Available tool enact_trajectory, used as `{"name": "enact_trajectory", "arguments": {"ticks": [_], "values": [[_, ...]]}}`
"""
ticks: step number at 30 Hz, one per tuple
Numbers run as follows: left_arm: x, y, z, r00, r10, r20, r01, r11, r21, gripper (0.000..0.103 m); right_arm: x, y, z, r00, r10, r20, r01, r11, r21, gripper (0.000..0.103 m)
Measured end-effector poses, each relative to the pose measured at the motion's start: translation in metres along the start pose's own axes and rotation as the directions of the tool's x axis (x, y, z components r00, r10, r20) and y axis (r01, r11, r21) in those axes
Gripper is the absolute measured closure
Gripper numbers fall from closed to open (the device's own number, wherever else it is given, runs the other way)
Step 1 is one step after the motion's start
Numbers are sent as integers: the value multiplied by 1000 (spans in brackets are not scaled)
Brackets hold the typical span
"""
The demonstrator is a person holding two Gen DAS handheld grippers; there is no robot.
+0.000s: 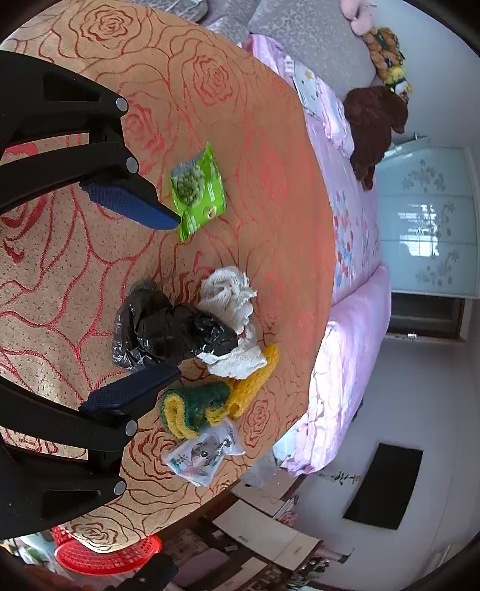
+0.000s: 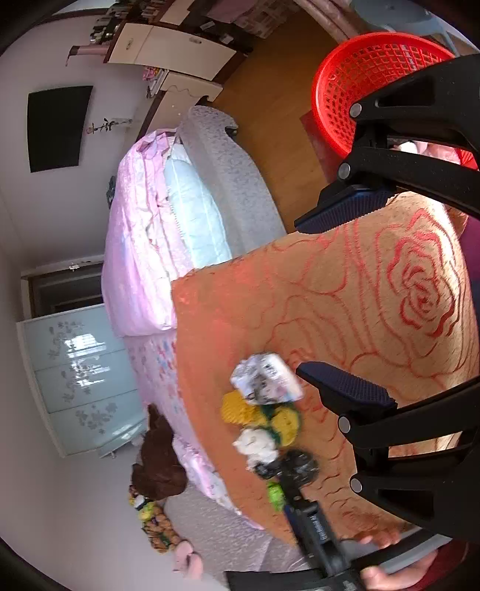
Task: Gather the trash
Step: 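Grasp the black plastic bag with the left tool while the right tool grasps the cat-printed snack bag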
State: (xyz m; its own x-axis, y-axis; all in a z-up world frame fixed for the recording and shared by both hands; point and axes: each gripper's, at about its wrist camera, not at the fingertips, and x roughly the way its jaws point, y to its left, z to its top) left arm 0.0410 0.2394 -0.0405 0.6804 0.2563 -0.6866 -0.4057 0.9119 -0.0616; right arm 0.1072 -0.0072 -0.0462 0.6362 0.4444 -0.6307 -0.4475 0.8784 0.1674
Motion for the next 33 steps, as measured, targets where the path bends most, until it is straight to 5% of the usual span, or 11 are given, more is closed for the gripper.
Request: {"name": "enact_trajectory", "arguments": {"ticks": [8,13,16,33], "values": [[14,-17,12,1000,-20,-15,21,998,61,33,7,-13,-5,1000,-17,-22,18,999,35,34],[28,-20,4,997,-11,-81,18,996,88,63,9,-11,-6,1000,-8,-26,8,1000,23,34],[26,-15,-1,997,-14,-79,20,997,75,70,12,-7,-8,999,-3,-34,3,1000,11,34],[12,-5,-16,998,-11,-63,14,999,43,72,60,45,13,996,33,-84,-45,989,-140,34]]}}
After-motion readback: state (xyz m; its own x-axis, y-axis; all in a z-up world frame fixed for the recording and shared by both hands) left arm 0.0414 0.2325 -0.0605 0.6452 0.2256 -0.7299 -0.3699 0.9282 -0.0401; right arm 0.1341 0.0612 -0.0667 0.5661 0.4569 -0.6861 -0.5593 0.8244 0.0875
